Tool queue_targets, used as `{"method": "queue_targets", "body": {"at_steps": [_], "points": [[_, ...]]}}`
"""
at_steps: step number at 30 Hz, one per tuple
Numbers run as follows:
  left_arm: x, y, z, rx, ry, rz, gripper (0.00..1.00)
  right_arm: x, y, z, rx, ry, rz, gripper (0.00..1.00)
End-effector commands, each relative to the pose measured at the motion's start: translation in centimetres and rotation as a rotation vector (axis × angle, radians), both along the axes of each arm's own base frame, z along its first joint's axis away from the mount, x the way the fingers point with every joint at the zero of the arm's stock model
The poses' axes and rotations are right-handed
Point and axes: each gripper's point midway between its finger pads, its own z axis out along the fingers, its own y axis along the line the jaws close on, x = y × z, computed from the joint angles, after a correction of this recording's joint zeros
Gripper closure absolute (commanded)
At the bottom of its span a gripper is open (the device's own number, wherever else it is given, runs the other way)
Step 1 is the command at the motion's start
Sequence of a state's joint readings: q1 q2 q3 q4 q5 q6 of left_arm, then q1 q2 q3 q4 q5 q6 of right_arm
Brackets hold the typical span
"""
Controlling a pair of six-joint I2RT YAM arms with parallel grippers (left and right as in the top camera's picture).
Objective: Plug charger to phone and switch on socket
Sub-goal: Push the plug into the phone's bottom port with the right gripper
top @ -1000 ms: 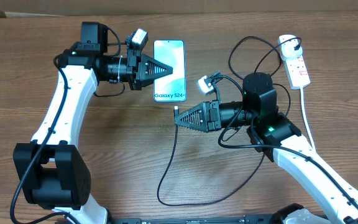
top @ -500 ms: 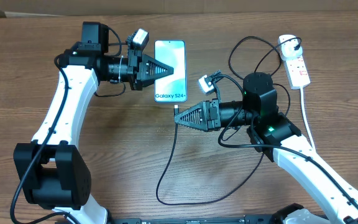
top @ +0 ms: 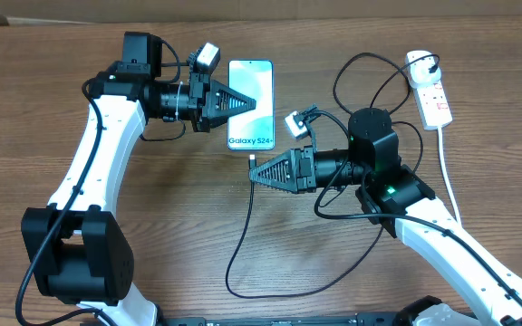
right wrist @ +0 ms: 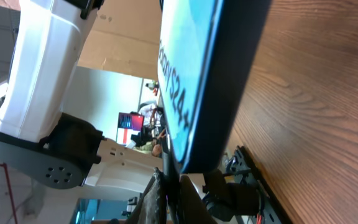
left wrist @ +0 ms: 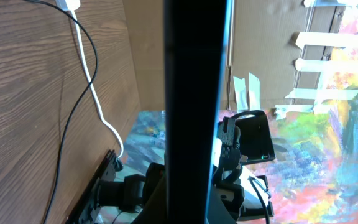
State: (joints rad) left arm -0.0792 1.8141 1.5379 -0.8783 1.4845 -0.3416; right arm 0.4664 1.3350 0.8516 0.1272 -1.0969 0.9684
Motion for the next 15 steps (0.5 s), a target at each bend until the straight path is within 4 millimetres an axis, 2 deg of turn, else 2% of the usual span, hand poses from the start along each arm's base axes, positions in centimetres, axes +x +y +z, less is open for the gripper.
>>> {"method": "queue_targets", "body": {"at_steps": [1,15], "points": [[-0.37,-0.32,0.51,-0.028,0.004,-0.021,0.96,0.32,0.16,0.85,0.007,-0.028,-0.017,0.96],[-0.39,-0.36,0.51,-0.028,0.004,-0.022,0.96,0.59,0.19,0.81,0.007,-0.022,-0.03,0.96]]}}
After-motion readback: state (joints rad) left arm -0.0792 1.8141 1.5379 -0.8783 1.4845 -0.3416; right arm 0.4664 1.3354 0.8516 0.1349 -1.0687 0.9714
